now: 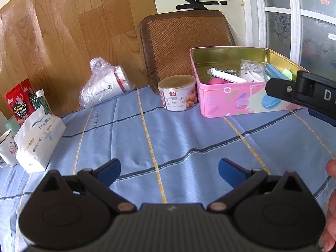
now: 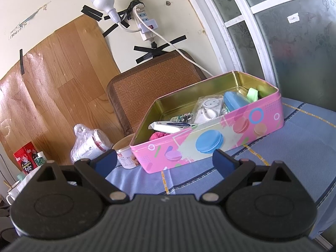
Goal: Organize soft objects
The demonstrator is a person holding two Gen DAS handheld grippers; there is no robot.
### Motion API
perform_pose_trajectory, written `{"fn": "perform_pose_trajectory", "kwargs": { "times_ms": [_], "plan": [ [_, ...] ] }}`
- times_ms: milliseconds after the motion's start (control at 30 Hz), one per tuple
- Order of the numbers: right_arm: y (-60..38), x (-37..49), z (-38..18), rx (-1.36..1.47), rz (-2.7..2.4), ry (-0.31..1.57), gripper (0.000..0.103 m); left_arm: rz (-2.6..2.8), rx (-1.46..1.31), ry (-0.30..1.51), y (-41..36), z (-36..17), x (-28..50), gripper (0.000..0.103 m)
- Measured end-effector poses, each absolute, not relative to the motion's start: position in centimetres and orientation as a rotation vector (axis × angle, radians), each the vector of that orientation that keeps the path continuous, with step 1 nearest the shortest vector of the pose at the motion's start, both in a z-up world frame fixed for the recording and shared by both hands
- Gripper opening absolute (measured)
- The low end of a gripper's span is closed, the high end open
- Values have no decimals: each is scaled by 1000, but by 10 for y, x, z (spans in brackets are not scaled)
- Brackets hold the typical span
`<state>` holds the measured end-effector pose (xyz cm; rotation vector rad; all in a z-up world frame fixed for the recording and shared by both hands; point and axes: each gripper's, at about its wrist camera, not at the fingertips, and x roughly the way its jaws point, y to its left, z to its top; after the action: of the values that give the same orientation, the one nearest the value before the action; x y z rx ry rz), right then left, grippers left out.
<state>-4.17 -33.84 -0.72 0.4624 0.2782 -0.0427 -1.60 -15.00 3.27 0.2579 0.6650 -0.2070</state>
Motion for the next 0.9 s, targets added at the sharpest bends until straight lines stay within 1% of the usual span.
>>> {"fn": "perform_pose_trajectory", "kwargs": {
  "times_ms": [900],
  "plan": [
    [-336, -41, -6, 459, -42, 281, 99, -220, 239, 692, -150, 32, -13, 103]
  ]
}}
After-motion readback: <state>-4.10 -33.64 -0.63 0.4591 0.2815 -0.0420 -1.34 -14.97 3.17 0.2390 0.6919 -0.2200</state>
